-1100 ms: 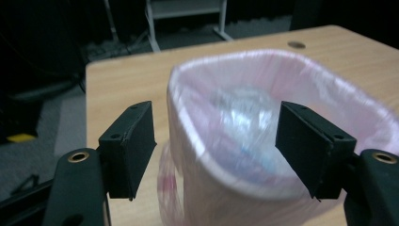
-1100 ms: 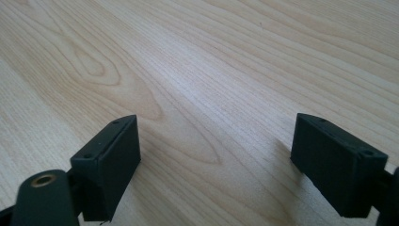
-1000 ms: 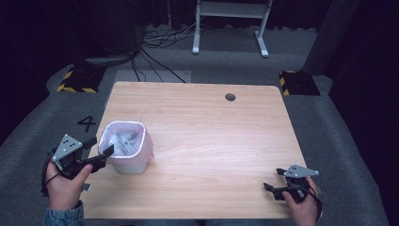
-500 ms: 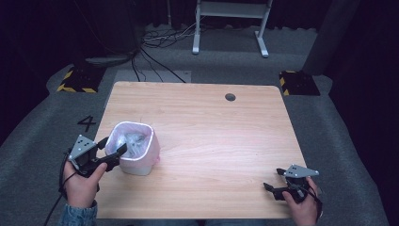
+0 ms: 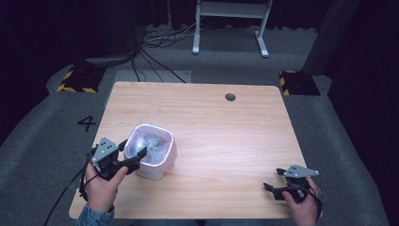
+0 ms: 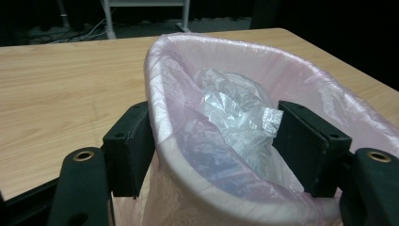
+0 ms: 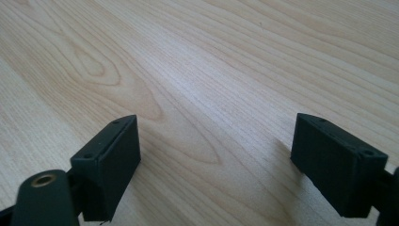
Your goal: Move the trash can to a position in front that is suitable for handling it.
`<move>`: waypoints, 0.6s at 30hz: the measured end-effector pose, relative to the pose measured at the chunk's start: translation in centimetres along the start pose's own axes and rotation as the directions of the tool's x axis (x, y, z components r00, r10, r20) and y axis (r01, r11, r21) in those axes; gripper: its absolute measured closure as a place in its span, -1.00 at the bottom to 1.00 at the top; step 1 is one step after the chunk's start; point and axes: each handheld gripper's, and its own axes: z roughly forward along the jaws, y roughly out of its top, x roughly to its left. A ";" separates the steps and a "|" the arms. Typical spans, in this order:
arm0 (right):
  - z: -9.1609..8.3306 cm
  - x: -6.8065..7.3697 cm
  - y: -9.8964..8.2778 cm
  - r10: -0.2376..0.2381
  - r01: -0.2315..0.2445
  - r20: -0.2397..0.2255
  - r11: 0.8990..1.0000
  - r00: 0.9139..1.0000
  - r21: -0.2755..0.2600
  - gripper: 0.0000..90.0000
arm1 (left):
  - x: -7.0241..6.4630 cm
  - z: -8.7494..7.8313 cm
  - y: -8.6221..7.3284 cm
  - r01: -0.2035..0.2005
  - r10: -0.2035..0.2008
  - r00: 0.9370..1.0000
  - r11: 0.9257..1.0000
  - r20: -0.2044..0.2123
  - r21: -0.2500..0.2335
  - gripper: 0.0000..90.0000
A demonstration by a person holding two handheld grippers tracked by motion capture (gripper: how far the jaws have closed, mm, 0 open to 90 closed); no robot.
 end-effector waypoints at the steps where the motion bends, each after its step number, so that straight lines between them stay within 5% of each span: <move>1: 0.0 0.0 0.0 0.000 0.000 0.000 1.000 1.000 0.000 -0.64 | -0.6 0.1 0.1 -0.012 0.012 1.000 1.000 0.011 -0.001 -0.32; 6: 0.0 0.0 0.0 0.000 0.000 0.000 1.000 1.000 0.000 -0.64 | -1.1 -0.7 0.6 -0.003 0.004 1.000 0.998 0.029 -0.064 -0.43; 8: 0.0 0.0 0.0 0.000 0.000 0.000 1.000 1.000 0.000 -0.64 | -0.4 -2.5 1.1 -0.027 0.027 1.000 0.993 0.005 -0.118 -0.47; 11: 0.0 0.0 0.0 0.000 0.000 -0.001 1.000 1.000 0.000 -0.64 | 0.4 -3.8 1.3 -0.037 0.033 0.999 0.991 -0.032 -0.132 -0.45; 13: 0.0 0.0 0.0 0.000 0.000 -0.002 1.000 1.000 0.000 -0.64 | 1.7 -5.1 1.2 -0.100 0.090 0.990 0.991 -0.109 -0.093 -0.40; 14: 0.0 0.0 0.0 0.000 0.000 -0.002 1.000 1.000 0.000 -0.64 | 2.1 -5.4 1.0 -0.120 0.112 0.987 0.990 -0.114 -0.068 -0.40; 18: 0.0 0.0 0.0 0.000 0.000 -0.002 1.000 1.000 0.000 -0.64 | 3.2 -5.9 0.0 -0.195 0.198 0.979 0.979 -0.051 0.066 -0.42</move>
